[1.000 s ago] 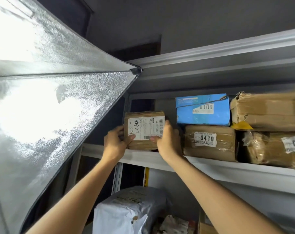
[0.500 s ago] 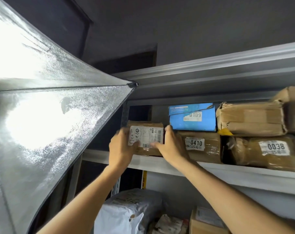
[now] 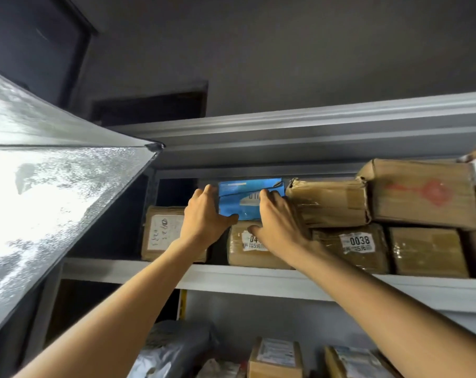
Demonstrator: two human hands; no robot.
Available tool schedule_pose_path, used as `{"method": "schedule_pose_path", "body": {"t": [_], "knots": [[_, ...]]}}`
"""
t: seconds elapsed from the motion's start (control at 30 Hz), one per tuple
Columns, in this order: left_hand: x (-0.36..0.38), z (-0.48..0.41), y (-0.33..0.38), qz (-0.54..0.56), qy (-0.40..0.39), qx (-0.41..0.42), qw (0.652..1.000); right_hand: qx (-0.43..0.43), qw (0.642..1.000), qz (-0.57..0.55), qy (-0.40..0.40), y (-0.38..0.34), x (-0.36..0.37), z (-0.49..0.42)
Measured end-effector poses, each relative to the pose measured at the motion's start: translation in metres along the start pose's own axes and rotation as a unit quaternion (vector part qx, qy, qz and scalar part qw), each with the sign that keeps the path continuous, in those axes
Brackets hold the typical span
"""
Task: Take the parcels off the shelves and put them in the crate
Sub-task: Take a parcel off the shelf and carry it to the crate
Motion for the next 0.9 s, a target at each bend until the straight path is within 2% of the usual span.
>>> {"method": "schedule_pose_path", "body": {"t": [0.1,0.23,0.4,0.6,0.77,0.9], "knots": [[0.019,-0.007,0.008,-0.015,-0.069,0.043,0.997,-0.017,0.999,0.026,-0.008,0.005,-0.001,-0.004],[0.03,-0.025,0.019,-0.087,-0.094,0.112,0.985,-0.038,0.995,0.088,-0.007,0.009,-0.011,-0.021],[0.049,-0.045,0.012,-0.079,-0.123,0.104,0.984,-0.02,0.99,0.141,-0.014,0.027,-0.014,-0.043],[0.026,-0.047,0.007,-0.023,-0.033,0.115,0.993,-0.012,0.994,0.105,0.02,0.036,-0.015,-0.051],[-0.006,-0.029,0.0,0.037,0.048,0.122,0.991,0.029,0.999,-0.006,0.045,0.037,-0.021,-0.055],[-0.026,-0.009,0.001,0.092,0.082,0.141,0.982,0.056,0.993,-0.095,0.046,0.03,-0.027,-0.055]]}}
Point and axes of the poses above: each hand's wrist, its own z-axis away from the middle knuckle, its own x-axis out of the palm, y = z × x, the point moved 10 cm from there along -z, towards the middle knuckle, and after that the axes turned 15 degrees about -z, right-handed, at the moved point
